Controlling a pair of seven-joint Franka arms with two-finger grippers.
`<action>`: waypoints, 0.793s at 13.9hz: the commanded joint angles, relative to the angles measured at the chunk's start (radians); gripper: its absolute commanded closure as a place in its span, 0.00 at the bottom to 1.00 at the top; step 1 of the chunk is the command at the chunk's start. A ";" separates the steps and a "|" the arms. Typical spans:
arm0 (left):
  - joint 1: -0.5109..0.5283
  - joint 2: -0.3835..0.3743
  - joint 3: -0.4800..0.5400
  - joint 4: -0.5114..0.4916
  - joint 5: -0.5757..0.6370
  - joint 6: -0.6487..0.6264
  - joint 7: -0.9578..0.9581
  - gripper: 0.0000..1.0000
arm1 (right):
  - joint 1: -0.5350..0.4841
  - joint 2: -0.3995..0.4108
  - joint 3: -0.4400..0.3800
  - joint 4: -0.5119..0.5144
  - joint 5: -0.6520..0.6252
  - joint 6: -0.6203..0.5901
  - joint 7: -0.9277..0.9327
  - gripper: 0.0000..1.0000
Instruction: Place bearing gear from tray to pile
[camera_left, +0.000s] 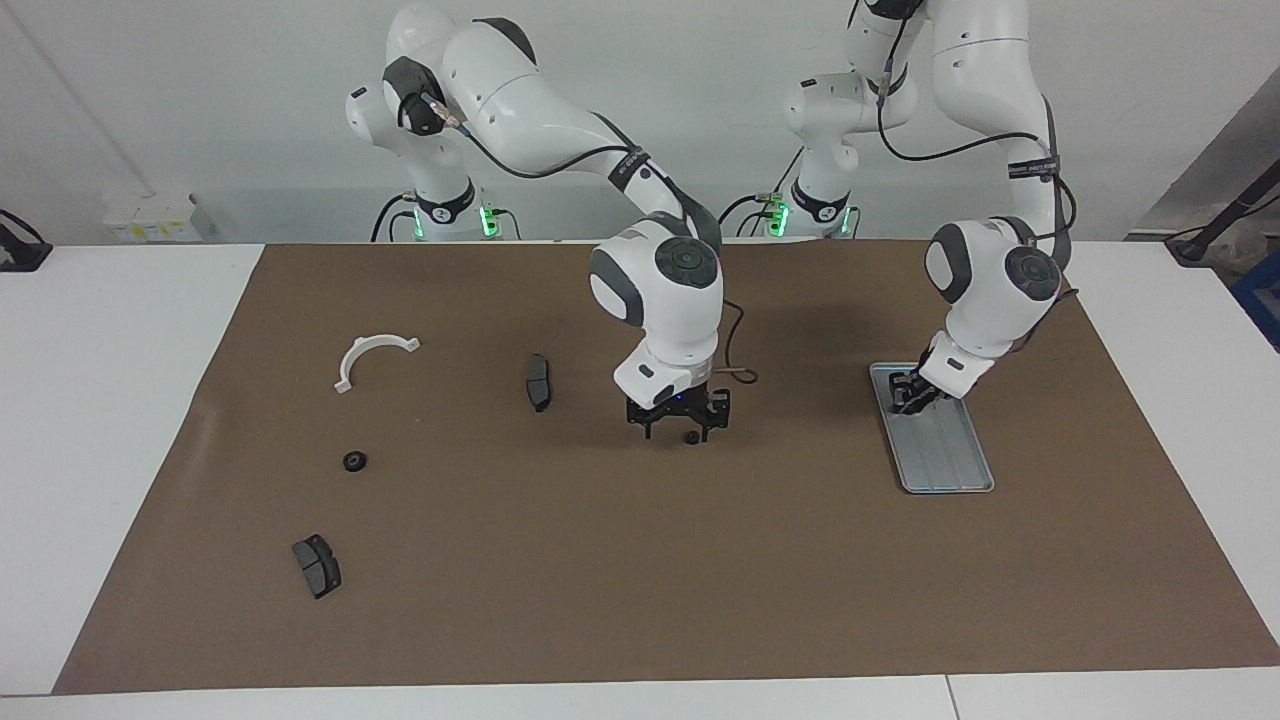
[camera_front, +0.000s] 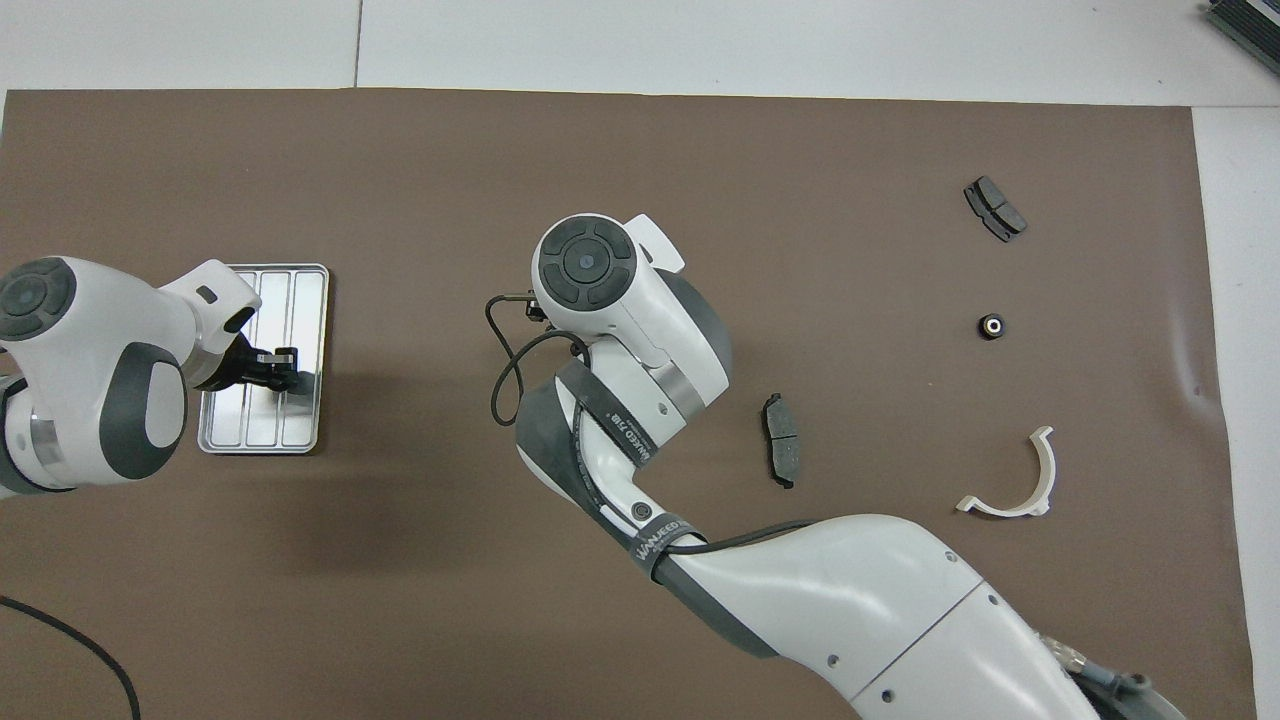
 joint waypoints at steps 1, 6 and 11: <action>-0.002 0.009 -0.002 0.048 0.006 -0.002 -0.023 0.97 | 0.021 0.046 0.000 0.017 -0.002 0.045 0.033 0.22; -0.041 0.033 -0.005 0.129 0.001 -0.011 -0.155 0.97 | 0.030 0.049 0.000 0.001 -0.012 0.047 0.042 0.40; -0.091 0.047 -0.005 0.148 -0.001 0.004 -0.255 0.97 | 0.038 0.037 0.000 -0.077 -0.010 0.098 0.044 0.54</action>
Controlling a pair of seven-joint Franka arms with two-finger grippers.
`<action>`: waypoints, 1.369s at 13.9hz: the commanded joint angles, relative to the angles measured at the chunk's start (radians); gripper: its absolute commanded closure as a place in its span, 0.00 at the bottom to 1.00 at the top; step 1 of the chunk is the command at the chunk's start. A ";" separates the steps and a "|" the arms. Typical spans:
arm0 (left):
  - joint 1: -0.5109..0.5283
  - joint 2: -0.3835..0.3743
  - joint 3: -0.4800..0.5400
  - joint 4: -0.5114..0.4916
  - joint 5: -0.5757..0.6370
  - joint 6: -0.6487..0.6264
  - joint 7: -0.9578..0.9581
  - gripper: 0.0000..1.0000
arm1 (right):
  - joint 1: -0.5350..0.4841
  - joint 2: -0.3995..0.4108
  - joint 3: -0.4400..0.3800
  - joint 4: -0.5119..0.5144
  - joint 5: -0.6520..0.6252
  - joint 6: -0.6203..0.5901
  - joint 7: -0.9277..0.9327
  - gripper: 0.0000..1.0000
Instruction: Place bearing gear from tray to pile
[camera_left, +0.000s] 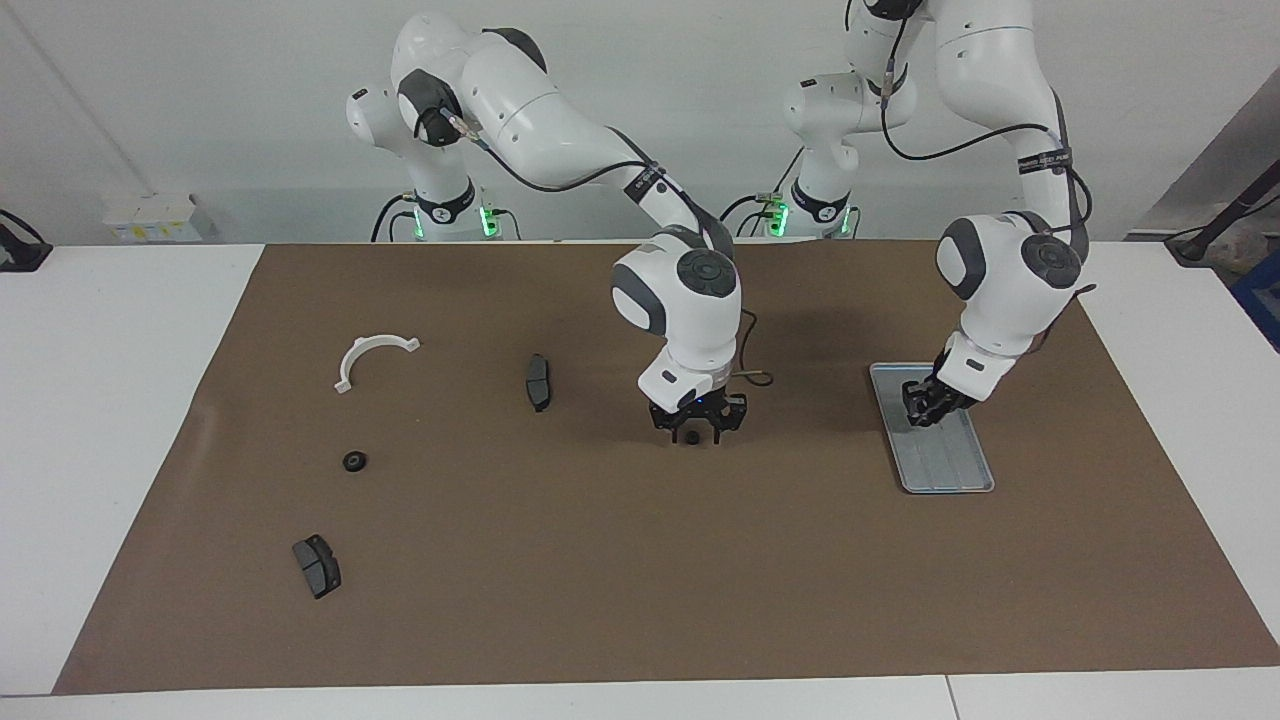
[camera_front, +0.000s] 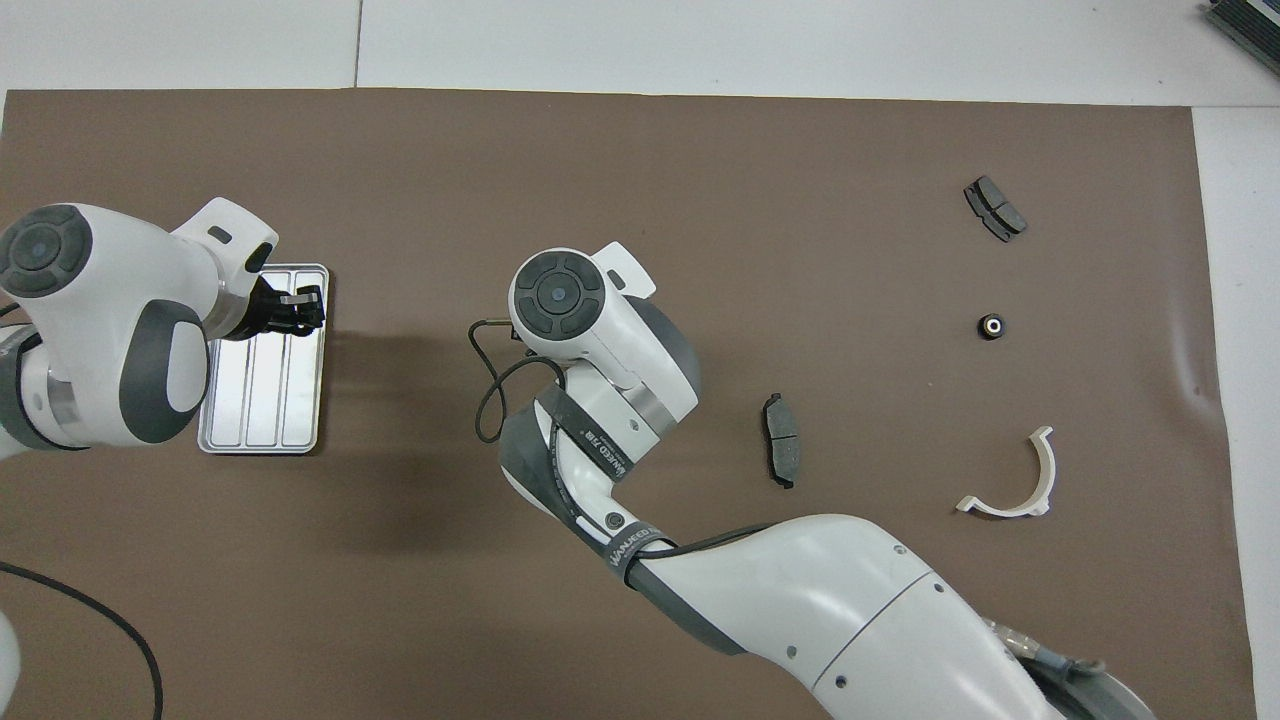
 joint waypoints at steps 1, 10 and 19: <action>-0.016 0.017 0.010 0.016 0.000 0.006 -0.024 0.97 | 0.005 -0.018 0.000 -0.070 -0.009 0.065 0.025 0.54; -0.095 0.017 0.010 0.008 0.000 0.028 -0.145 0.97 | -0.050 -0.092 -0.001 -0.075 -0.009 -0.008 0.014 1.00; -0.462 0.079 0.011 0.001 0.000 0.170 -0.554 0.92 | -0.360 -0.389 0.000 -0.444 0.033 0.022 -0.372 1.00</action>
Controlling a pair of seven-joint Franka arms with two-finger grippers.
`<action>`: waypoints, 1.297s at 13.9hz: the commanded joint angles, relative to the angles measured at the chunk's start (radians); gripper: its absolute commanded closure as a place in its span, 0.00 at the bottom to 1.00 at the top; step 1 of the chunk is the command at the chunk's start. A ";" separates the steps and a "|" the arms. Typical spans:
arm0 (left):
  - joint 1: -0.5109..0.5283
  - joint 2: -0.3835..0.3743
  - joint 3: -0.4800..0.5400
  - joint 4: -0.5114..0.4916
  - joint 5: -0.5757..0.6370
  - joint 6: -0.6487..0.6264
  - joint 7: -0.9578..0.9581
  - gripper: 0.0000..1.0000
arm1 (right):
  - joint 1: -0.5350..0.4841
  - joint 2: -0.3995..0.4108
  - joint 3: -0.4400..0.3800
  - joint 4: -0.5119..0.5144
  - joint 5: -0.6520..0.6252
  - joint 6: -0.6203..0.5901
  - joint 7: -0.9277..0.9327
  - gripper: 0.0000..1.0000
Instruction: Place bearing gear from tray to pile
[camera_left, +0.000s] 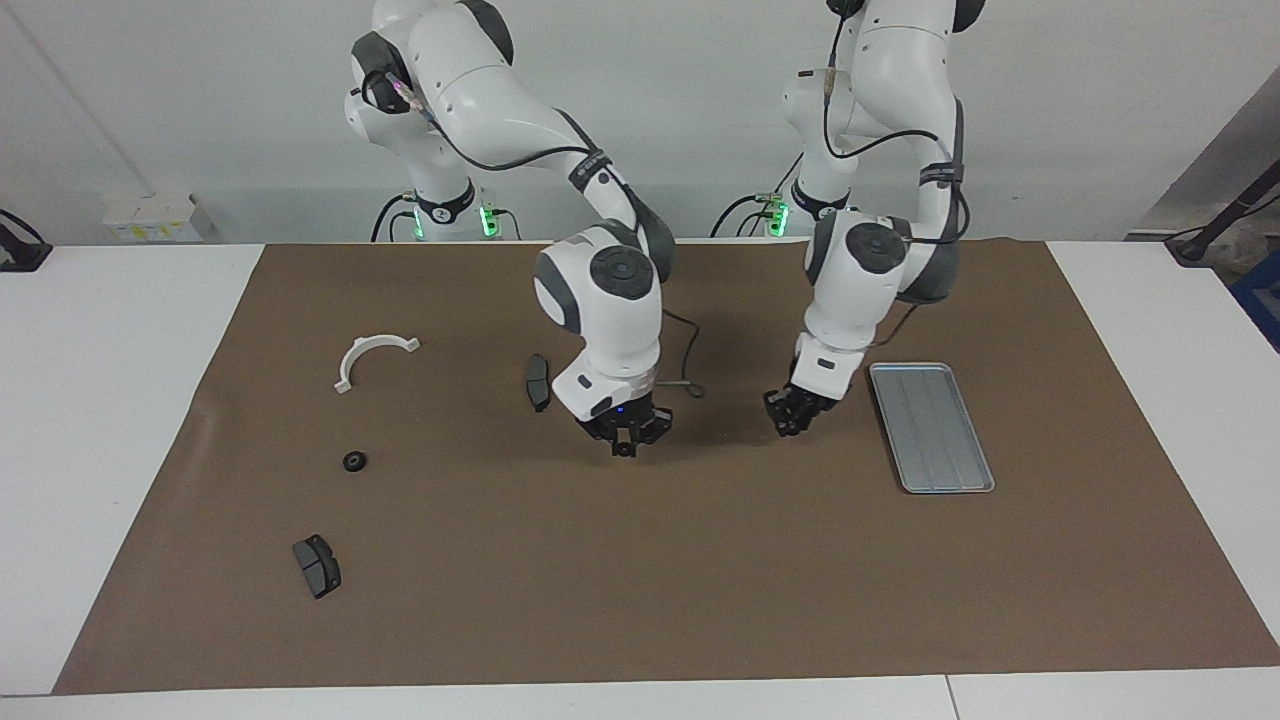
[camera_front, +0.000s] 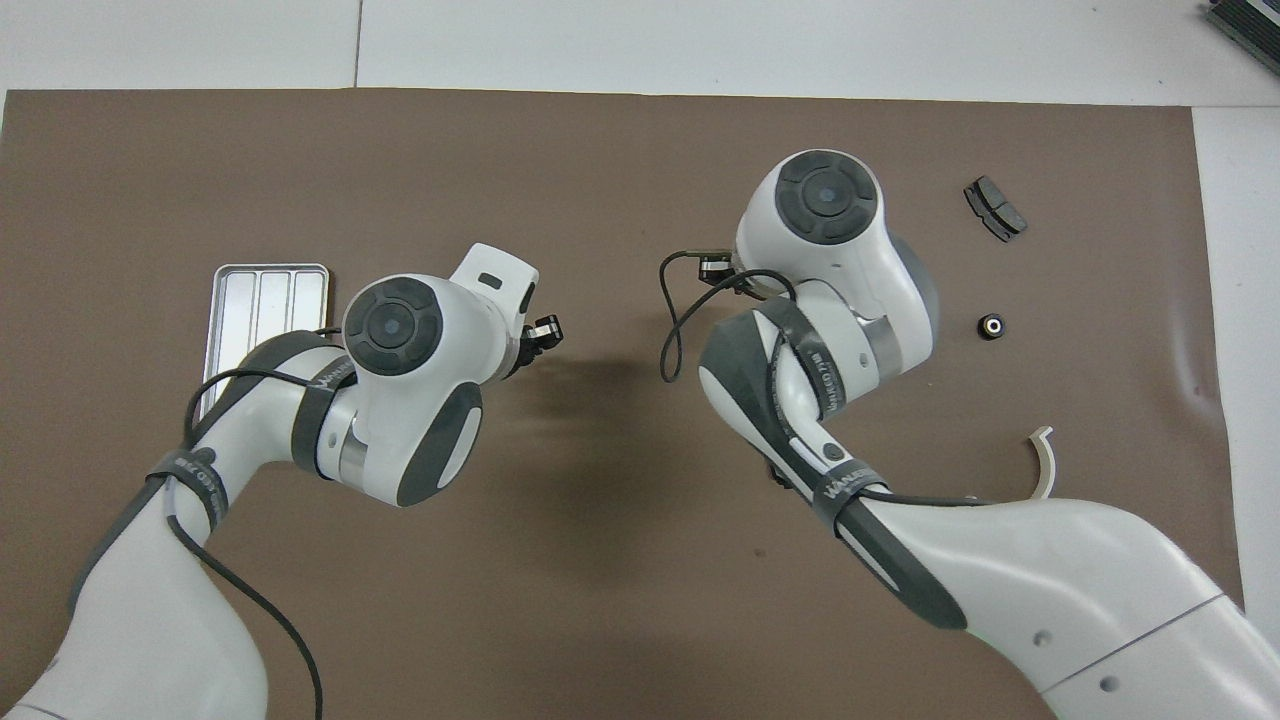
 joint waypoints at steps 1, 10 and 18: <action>-0.063 0.032 0.018 0.001 0.000 0.041 -0.020 0.88 | -0.101 -0.127 0.014 -0.196 0.059 0.033 -0.155 1.00; -0.185 0.045 0.018 0.003 0.000 0.081 -0.067 0.69 | -0.264 -0.330 0.014 -0.590 0.107 0.087 -0.325 1.00; -0.110 0.039 0.022 0.091 0.008 0.000 -0.055 0.00 | -0.252 -0.361 0.016 -0.600 0.107 0.176 -0.300 0.00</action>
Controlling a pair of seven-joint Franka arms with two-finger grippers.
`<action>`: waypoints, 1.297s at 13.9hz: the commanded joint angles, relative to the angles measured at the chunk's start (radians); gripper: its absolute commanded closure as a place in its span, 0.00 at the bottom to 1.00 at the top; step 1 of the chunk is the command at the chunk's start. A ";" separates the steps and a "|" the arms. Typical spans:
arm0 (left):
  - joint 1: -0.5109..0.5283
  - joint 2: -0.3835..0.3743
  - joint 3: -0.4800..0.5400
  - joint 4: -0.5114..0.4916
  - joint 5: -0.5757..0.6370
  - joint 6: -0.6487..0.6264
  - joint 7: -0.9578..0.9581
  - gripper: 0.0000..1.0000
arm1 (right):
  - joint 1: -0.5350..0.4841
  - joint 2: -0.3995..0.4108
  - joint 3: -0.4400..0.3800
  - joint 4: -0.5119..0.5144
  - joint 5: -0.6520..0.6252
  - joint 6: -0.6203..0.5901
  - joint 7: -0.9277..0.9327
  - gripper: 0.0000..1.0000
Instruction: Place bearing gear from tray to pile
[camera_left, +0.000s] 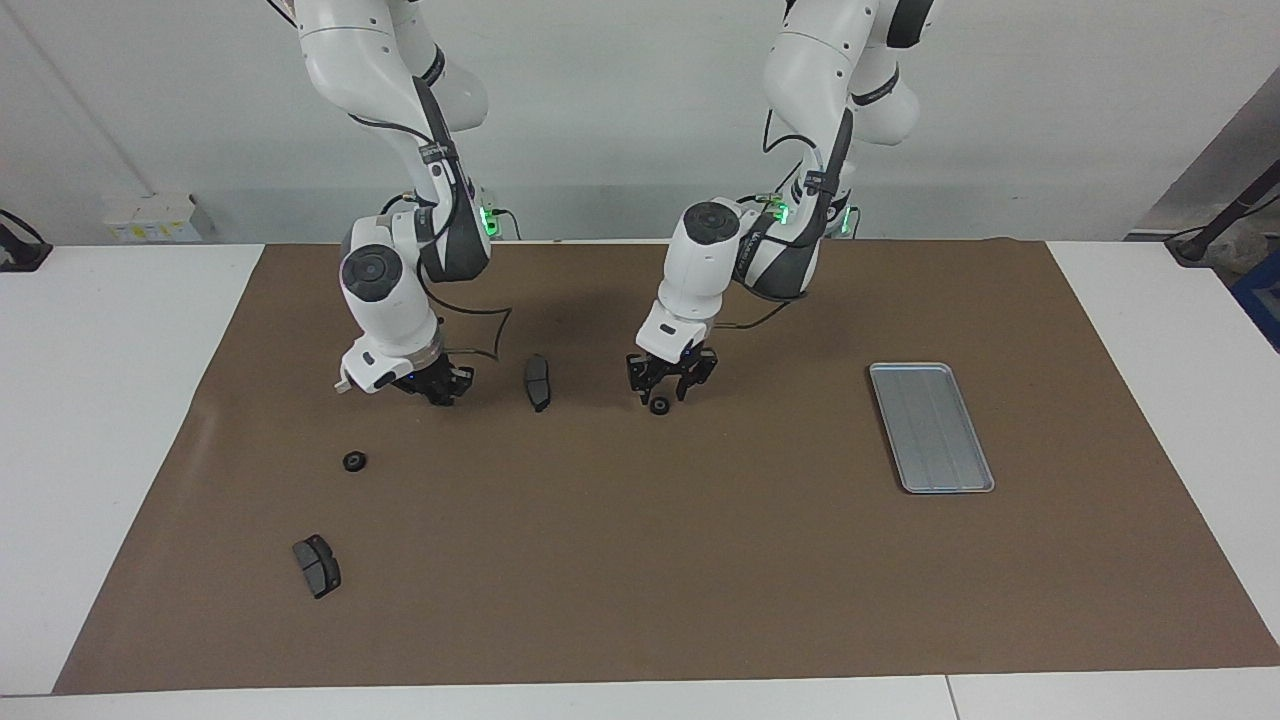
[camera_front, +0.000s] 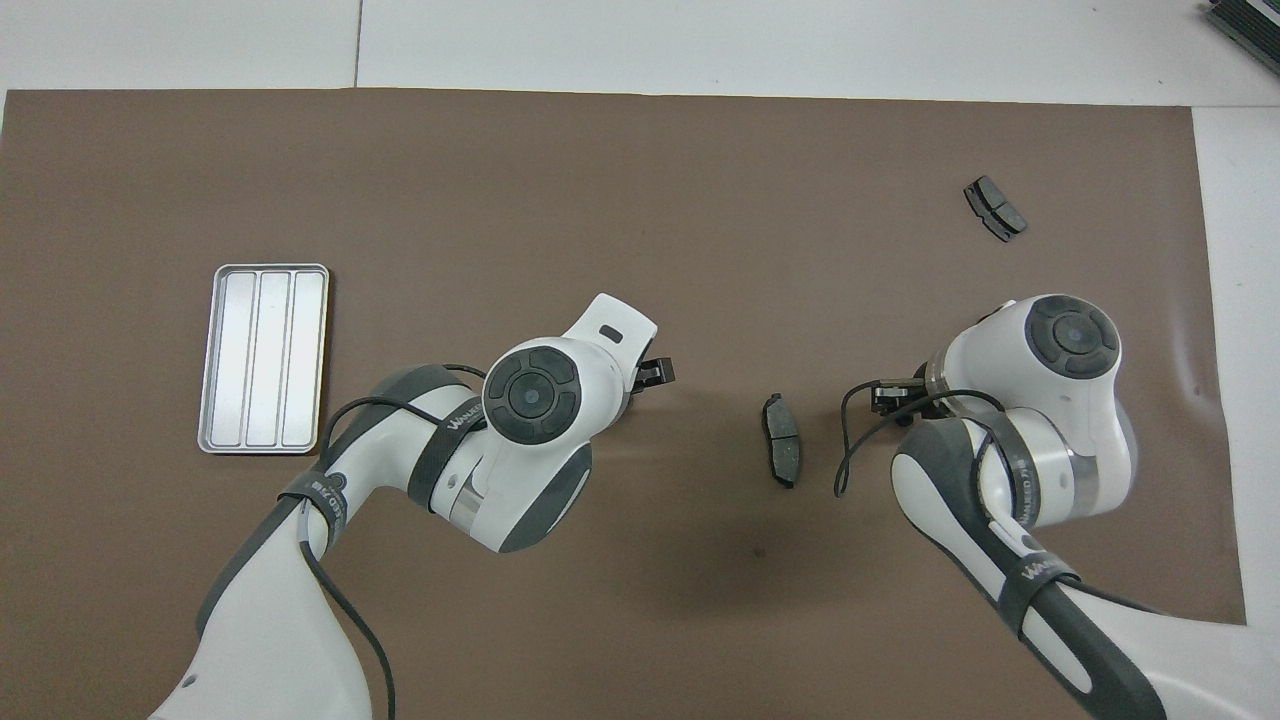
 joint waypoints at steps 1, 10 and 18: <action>0.108 -0.011 0.002 0.092 0.013 -0.123 0.007 0.00 | 0.008 -0.015 0.012 0.060 0.026 -0.003 0.006 0.00; 0.572 -0.129 0.004 0.303 -0.084 -0.685 0.659 0.00 | 0.264 0.158 0.013 0.411 0.023 -0.076 0.319 0.00; 0.595 -0.302 0.007 0.288 0.011 -0.883 0.690 0.00 | 0.470 0.369 0.012 0.589 -0.035 -0.076 0.601 0.00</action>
